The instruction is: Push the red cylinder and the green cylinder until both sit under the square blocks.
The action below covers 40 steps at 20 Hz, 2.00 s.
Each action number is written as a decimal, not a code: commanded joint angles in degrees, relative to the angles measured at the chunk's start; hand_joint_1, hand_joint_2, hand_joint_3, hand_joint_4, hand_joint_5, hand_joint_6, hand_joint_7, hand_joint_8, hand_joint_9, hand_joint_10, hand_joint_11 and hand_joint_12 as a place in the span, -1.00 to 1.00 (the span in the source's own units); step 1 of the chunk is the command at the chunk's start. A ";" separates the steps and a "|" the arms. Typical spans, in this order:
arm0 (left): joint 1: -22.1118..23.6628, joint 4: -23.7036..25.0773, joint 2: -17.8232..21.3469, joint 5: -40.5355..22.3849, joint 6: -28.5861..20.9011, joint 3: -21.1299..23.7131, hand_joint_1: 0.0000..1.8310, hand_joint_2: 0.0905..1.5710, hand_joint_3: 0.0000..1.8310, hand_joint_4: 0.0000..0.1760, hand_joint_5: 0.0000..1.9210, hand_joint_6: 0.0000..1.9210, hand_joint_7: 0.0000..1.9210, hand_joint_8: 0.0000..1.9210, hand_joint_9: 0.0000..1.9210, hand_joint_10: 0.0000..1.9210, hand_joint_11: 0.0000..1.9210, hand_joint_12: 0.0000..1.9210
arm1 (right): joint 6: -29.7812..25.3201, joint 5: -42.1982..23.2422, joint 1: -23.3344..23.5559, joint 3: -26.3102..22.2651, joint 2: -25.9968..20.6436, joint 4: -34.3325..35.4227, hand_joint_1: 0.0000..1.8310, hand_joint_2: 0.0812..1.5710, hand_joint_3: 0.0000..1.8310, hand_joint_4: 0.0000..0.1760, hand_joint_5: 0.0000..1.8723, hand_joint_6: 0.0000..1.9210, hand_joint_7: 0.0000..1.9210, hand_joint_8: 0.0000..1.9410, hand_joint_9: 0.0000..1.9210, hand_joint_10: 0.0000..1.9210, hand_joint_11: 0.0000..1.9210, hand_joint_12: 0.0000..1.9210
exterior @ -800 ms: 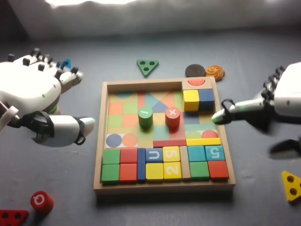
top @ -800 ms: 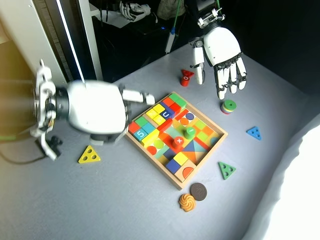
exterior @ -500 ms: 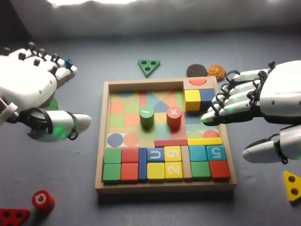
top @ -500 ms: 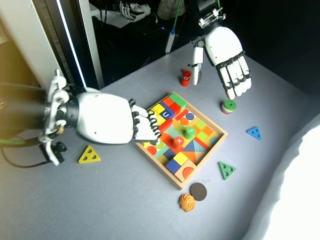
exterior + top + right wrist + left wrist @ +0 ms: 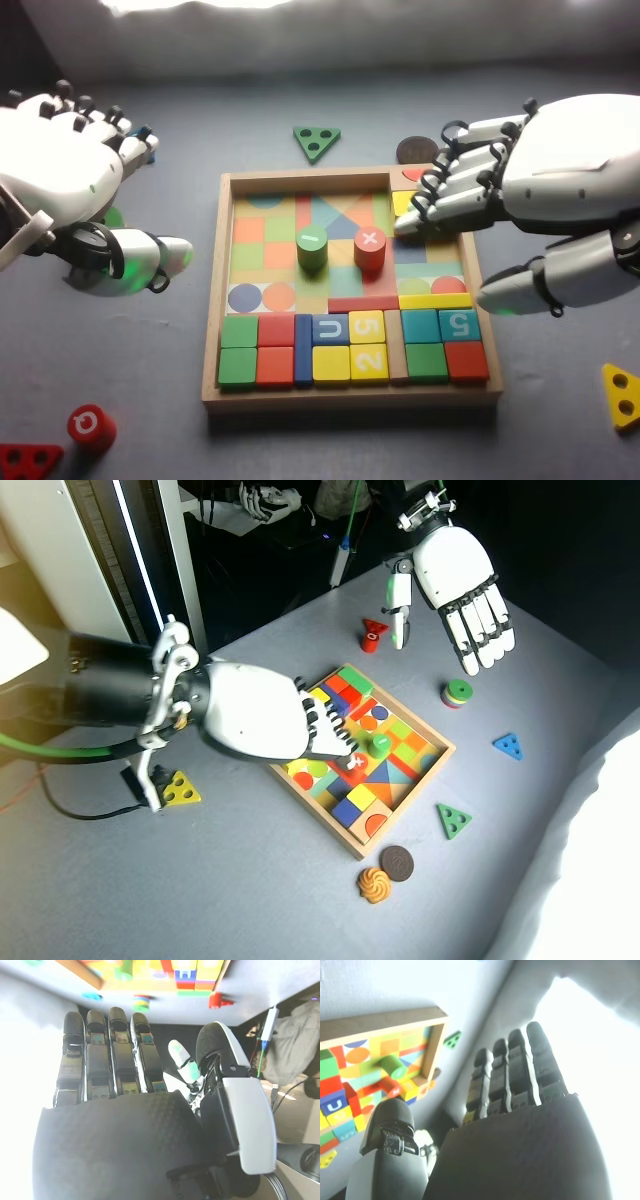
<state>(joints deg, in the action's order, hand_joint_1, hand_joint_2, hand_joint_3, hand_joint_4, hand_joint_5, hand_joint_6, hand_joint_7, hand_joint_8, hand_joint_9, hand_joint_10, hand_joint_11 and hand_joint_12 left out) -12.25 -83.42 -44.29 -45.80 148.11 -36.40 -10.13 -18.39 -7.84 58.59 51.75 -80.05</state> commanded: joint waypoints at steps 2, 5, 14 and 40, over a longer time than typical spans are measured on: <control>0.42 3.25 0.26 -6.59 0.17 0.99 -1.00 0.53 -1.00 -1.00 -0.92 -1.00 -0.91 -1.00 -0.91 -1.00 -1.00 -0.71 | -8.08 -2.74 1.63 2.25 0.49 -6.33 -0.70 0.65 -1.00 -1.00 -0.69 -0.99 -0.58 -0.98 -0.64 -0.96 -1.00 -0.05; 0.46 2.29 -0.12 -10.55 0.29 2.12 -1.00 0.53 -1.00 -1.00 -0.87 -1.00 -0.86 -1.00 -0.87 -1.00 -1.00 -0.61 | -10.45 -5.30 2.07 5.79 2.17 -11.47 -0.65 0.65 -1.00 -1.00 -0.62 -0.98 -0.32 -0.91 -0.41 -0.87 -1.00 0.30; 0.68 -3.84 -0.45 -16.53 2.36 4.70 -1.00 0.52 -1.00 -1.00 -0.90 -1.00 -0.91 -1.00 -0.91 -1.00 -1.00 -0.77 | -26.18 -10.81 8.59 13.55 8.75 -33.85 -0.42 0.59 -1.00 -1.00 -0.70 -0.96 -0.05 1.00 -0.02 1.00 -0.25 1.00; 2.28 -5.81 -3.33 -20.60 -0.49 5.09 -1.00 0.57 -1.00 -1.00 -0.90 -0.99 -0.90 -0.99 -0.88 -0.99 -1.00 -0.59 | -29.55 -10.44 10.99 22.41 18.82 -44.45 0.86 -0.06 0.05 -1.00 -0.99 -1.00 -0.29 1.00 -0.31 1.00 0.24 1.00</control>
<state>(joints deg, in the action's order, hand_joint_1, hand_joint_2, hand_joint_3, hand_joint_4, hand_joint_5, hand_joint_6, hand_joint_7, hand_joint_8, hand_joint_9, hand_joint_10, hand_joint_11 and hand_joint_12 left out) -10.72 -93.60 -48.01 -63.55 147.37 -31.11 -39.72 -30.83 2.37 80.75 71.22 -125.69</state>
